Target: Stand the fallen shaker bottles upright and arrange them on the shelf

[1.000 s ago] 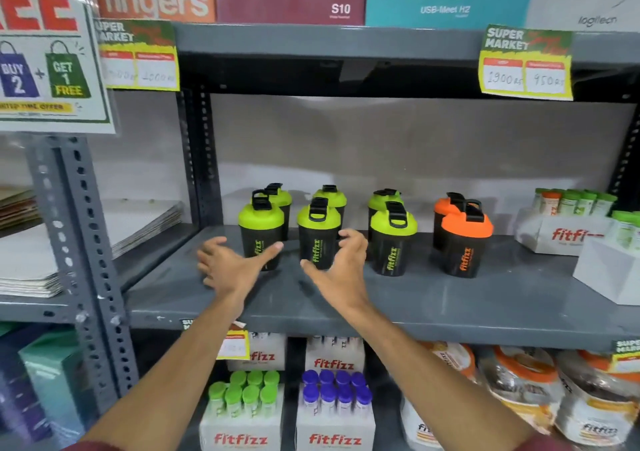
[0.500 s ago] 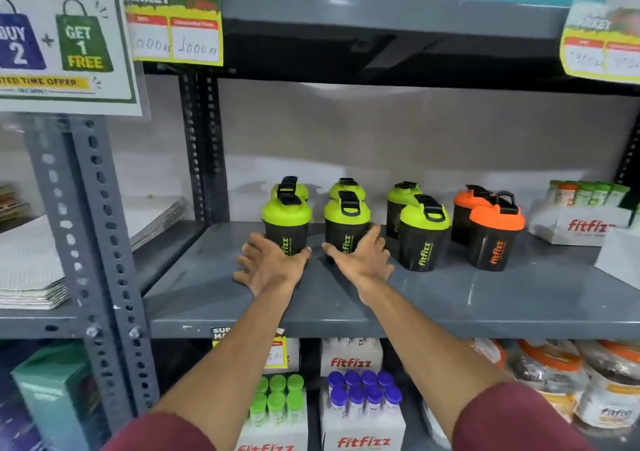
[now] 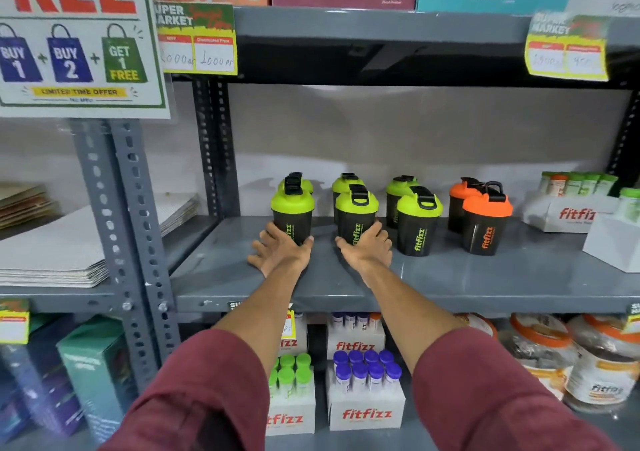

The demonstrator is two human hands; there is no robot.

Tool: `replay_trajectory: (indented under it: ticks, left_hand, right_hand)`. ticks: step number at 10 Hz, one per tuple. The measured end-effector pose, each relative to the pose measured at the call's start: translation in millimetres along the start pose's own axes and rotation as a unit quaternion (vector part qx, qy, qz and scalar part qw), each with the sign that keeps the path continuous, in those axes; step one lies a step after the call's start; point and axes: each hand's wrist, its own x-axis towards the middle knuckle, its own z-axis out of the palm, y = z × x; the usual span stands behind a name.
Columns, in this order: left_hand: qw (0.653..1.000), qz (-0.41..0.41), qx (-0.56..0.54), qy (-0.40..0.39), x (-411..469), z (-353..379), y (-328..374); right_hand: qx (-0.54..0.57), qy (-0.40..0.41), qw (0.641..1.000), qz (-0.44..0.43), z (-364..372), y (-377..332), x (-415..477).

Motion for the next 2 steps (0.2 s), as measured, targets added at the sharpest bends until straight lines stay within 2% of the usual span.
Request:
replay_trajectory:
  ticks: [1, 2]
  left_hand:
    - [1.000, 0.000, -0.009, -0.010, -12.5, -6.5, -4.4]
    - [0.999, -0.002, -0.043, 0.026, -17.6, -9.4, -8.8]
  right_hand:
    - [0.001, -0.024, 1.000, 0.011, -14.4, -0.7, -14.1]
    - [0.019, -0.036, 0.999, 0.017, -22.1, 3.3, -20.3]
